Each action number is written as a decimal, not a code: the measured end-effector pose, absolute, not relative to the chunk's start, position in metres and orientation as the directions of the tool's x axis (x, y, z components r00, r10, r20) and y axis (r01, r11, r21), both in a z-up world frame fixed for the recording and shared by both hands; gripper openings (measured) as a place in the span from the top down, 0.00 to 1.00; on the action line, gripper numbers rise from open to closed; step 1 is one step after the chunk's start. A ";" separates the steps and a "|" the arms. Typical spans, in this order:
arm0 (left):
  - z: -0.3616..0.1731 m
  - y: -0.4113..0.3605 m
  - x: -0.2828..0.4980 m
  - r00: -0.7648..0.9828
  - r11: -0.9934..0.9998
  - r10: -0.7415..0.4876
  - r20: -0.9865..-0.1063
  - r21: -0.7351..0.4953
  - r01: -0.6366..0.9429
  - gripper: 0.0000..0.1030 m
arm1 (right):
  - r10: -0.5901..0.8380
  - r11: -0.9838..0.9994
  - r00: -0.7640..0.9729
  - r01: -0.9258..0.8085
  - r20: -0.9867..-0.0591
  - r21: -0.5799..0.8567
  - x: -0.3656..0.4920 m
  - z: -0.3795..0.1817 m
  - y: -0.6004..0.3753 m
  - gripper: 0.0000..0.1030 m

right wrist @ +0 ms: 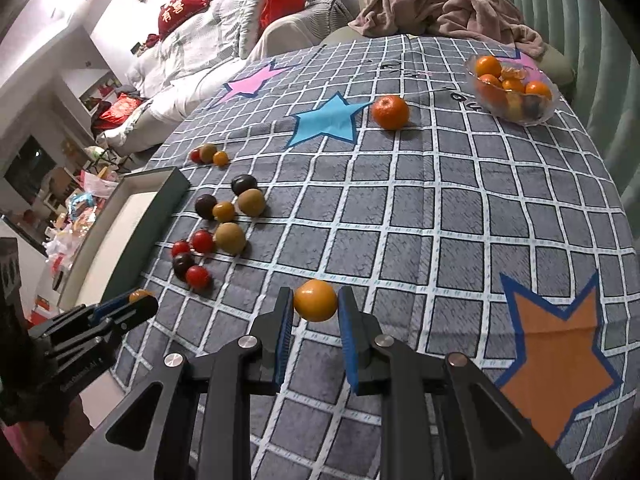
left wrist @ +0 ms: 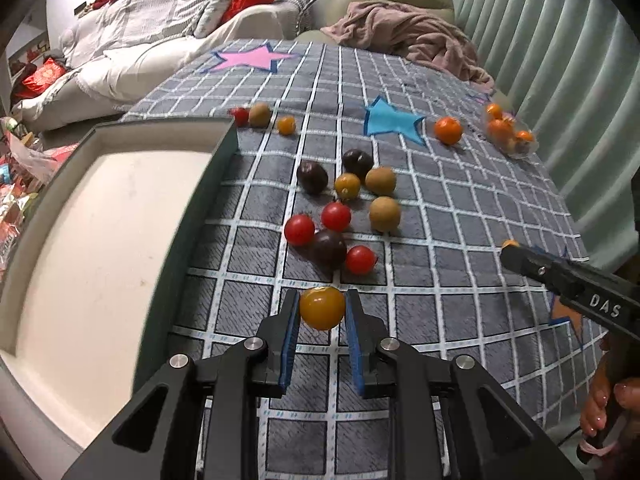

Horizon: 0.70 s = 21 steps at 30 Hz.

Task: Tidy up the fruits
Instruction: 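Carry both orange cherry tomatoes over the white tray with both tools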

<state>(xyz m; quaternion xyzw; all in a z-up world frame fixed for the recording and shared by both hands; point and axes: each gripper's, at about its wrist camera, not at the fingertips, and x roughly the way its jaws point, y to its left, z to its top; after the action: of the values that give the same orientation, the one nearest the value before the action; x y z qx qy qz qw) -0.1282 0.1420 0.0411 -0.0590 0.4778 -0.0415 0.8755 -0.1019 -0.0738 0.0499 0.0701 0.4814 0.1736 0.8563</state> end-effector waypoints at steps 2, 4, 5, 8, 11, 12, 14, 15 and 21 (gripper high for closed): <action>0.048 0.146 -0.131 0.552 0.989 -0.134 -0.823 -0.149 0.017 0.77 | 0.367 0.929 0.477 -0.237 -0.799 0.285 -0.104 0.054 -0.070 0.76; 0.053 0.151 -0.133 0.561 0.990 -0.126 -0.818 -0.142 0.015 0.77 | 0.372 0.926 0.477 -0.247 -0.797 0.284 -0.107 0.059 -0.064 0.76; 0.056 0.154 -0.135 0.566 0.991 -0.119 -0.816 -0.136 0.012 0.77 | 0.374 0.925 0.477 -0.255 -0.795 0.283 -0.108 0.062 -0.060 0.76; 0.061 0.168 -0.140 0.581 0.991 -0.107 -0.807 -0.135 -0.004 0.77 | 0.385 0.918 0.475 -0.282 -0.791 0.278 -0.112 0.070 -0.046 0.76; 0.064 0.187 -0.146 0.591 0.991 -0.087 -0.802 -0.132 -0.034 0.77 | 0.398 0.909 0.470 -0.317 -0.788 0.270 -0.116 0.078 -0.025 0.76; 0.064 0.194 -0.148 0.593 0.990 -0.079 -0.801 -0.132 -0.046 0.77 | 0.404 0.905 0.467 -0.328 -0.786 0.271 -0.118 0.080 -0.018 0.76; 0.064 0.210 -0.153 0.598 0.988 -0.066 -0.799 -0.135 -0.072 0.77 | 0.420 0.894 0.457 -0.357 -0.784 0.271 -0.120 0.084 0.001 0.76; 0.064 0.216 -0.154 0.599 0.987 -0.060 -0.798 -0.135 -0.082 0.77 | 0.428 0.887 0.450 -0.373 -0.784 0.270 -0.121 0.086 0.012 0.76; 0.057 0.260 -0.164 0.595 0.980 0.001 -0.804 -0.118 -0.162 0.77 | 0.469 0.845 0.402 -0.462 -0.786 0.268 -0.131 0.087 0.073 0.76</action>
<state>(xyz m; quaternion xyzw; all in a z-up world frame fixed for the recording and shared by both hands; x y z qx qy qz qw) -0.1643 0.2599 0.0575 -0.0896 0.4476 0.0460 0.8885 -0.1308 0.0731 0.0865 0.0037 0.4709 0.2782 0.8372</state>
